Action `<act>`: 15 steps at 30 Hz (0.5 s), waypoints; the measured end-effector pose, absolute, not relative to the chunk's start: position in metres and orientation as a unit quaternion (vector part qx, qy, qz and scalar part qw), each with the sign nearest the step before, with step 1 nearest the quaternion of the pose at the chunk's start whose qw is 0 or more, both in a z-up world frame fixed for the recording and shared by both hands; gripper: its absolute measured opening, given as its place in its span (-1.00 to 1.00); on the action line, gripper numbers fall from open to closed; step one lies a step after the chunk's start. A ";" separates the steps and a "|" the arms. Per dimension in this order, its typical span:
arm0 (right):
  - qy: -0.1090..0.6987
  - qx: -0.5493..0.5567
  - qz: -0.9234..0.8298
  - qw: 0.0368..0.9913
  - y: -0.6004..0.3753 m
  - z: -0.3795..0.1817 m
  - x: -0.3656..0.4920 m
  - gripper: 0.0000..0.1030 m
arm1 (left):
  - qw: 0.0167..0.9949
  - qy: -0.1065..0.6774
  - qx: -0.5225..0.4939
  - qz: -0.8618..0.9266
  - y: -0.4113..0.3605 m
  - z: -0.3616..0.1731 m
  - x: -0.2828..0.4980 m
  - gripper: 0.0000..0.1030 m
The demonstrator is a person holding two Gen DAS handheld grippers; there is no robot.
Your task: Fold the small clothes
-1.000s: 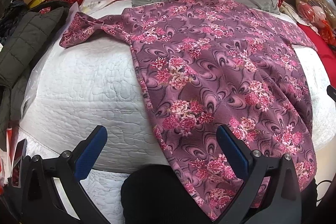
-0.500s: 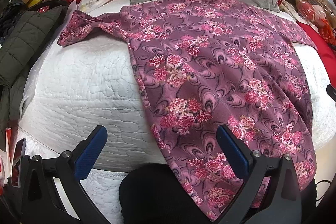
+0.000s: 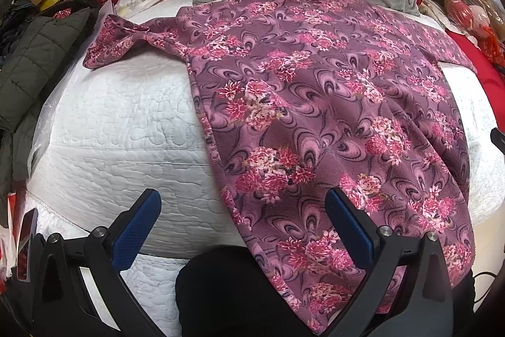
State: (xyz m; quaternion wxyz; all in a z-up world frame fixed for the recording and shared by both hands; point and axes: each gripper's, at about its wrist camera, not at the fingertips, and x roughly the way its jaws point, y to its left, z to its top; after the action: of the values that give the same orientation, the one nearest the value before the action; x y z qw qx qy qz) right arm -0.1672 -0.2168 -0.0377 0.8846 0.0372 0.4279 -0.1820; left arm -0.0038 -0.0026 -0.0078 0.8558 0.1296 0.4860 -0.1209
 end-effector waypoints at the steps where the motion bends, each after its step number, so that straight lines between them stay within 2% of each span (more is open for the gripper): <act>1: 0.428 0.038 -0.182 0.884 -0.217 -0.038 -0.167 0.99 | 0.856 0.486 0.130 -0.121 -0.003 -0.008 -0.004 1.00; 15: 0.432 0.042 -0.178 0.883 -0.217 -0.042 -0.166 0.99 | 0.853 0.492 0.128 -0.120 -0.004 -0.010 -0.001 1.00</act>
State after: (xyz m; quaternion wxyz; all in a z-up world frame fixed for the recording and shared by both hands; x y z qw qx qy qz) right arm -0.1657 -0.2174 -0.0423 0.8832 0.0421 0.4317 -0.1783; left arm -0.0014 -0.0042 -0.0098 0.8528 0.1283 0.4916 -0.1204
